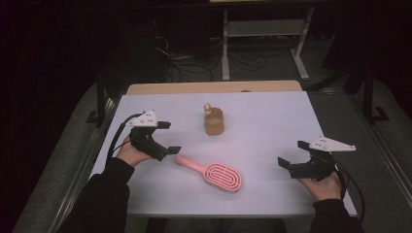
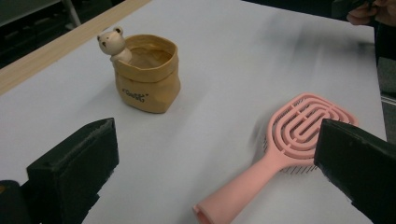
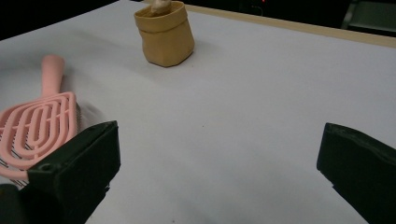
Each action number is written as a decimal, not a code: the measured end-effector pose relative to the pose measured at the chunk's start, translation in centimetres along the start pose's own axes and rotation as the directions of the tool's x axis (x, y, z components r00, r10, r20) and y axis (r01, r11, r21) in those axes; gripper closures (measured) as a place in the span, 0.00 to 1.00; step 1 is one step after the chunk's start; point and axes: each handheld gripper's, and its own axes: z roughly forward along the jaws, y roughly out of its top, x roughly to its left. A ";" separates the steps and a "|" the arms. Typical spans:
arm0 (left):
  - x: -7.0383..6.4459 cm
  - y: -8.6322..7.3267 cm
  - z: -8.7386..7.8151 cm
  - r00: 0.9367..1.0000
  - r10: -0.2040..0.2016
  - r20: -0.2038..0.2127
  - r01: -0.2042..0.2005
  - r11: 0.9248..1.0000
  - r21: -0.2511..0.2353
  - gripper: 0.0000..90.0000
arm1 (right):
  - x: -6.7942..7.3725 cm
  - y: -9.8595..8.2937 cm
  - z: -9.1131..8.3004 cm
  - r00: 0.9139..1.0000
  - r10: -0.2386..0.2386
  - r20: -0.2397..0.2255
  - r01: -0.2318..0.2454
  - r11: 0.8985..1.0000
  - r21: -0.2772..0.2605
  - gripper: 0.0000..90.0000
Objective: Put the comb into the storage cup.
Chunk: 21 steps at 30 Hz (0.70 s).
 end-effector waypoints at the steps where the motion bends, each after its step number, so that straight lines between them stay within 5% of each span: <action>1: 0.0 0.0 0.2 1.000 0.003 0.005 -0.003 1.000 0.008 0.00 | 0.0 0.0 0.0 1.000 0.000 -0.001 0.000 1.000 0.002 0.00; 21: 0.3 -0.3 2.6 0.998 0.003 0.068 -0.006 0.999 0.045 0.10 | 0.0 0.0 0.1 1.000 -0.007 -0.002 0.007 1.000 0.009 0.00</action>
